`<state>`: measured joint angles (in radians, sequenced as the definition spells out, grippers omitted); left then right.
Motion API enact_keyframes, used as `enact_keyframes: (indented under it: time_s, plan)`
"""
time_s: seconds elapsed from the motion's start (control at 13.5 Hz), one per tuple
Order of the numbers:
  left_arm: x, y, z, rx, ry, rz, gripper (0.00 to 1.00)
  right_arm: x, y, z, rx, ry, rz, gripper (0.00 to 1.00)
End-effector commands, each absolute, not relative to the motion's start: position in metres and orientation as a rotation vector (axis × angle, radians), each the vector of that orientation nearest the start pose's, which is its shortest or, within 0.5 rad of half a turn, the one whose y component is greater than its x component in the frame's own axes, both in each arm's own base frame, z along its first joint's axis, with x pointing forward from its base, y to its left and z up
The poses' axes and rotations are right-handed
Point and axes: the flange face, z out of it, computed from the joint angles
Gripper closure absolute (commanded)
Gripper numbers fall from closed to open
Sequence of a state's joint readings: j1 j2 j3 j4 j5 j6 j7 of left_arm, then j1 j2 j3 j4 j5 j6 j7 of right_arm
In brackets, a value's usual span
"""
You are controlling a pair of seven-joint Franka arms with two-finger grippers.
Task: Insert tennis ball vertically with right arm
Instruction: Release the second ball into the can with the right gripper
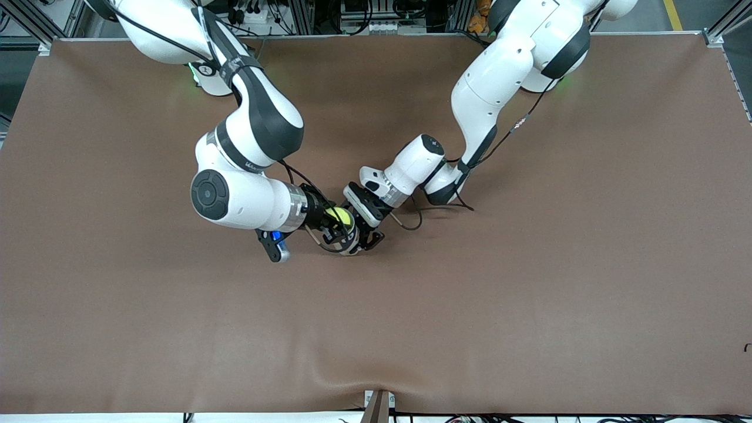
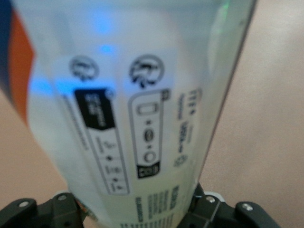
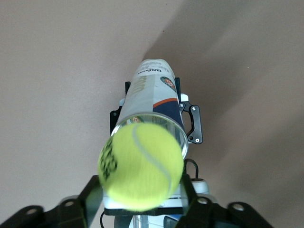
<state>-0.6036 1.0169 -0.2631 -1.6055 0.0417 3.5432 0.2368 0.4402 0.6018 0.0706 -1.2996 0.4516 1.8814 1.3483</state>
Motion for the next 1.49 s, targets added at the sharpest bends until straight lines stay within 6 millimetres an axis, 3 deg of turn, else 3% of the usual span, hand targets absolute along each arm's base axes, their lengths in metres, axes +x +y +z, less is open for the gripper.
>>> enact_keyframes:
  time_s: [0.0, 0.22, 0.37, 0.59, 0.82, 1.04, 1.12, 1.19, 1.41]
  plan:
    - [0.494, -0.520, 0.158, -2.901, 1.418, -1.514, 0.20, 0.625, 0.376, 0.413, -2.472, 1.384, 0.532, 0.00]
    - [0.494, -0.520, 0.158, -2.901, 1.418, -1.514, 0.20, 0.631, 0.355, 0.441, -2.451, 1.405, 0.518, 0.00]
    - [0.494, -0.520, 0.158, -2.901, 1.418, -1.514, 0.20, 0.646, 0.320, 0.463, -2.454, 1.390, 0.542, 0.00]
    - [0.494, -0.520, 0.157, -2.902, 1.418, -1.511, 0.20, 0.631, 0.344, 0.451, -2.581, 1.325, 0.495, 0.00]
    - [0.494, -0.520, 0.157, -2.902, 1.418, -1.511, 0.20, 0.639, 0.308, 0.444, -2.756, 1.306, 0.389, 0.00]
    - [0.493, -0.520, 0.157, -2.901, 1.421, -1.509, 0.19, 0.655, 0.271, 0.444, -2.953, 1.003, 0.255, 0.00]
    - [0.493, -0.520, 0.156, -2.903, 1.419, -1.506, 0.05, 0.660, 0.253, 0.445, -2.984, 0.881, 0.260, 0.00]
    - [0.493, -0.517, 0.154, -2.906, 1.416, -1.499, 0.00, 0.662, 0.239, 0.448, -3.017, 0.756, 0.281, 0.00]
    - [0.490, -0.513, 0.147, -2.914, 1.421, -1.466, 0.00, 0.663, 0.185, 0.465, -3.062, 0.503, 0.353, 0.00]
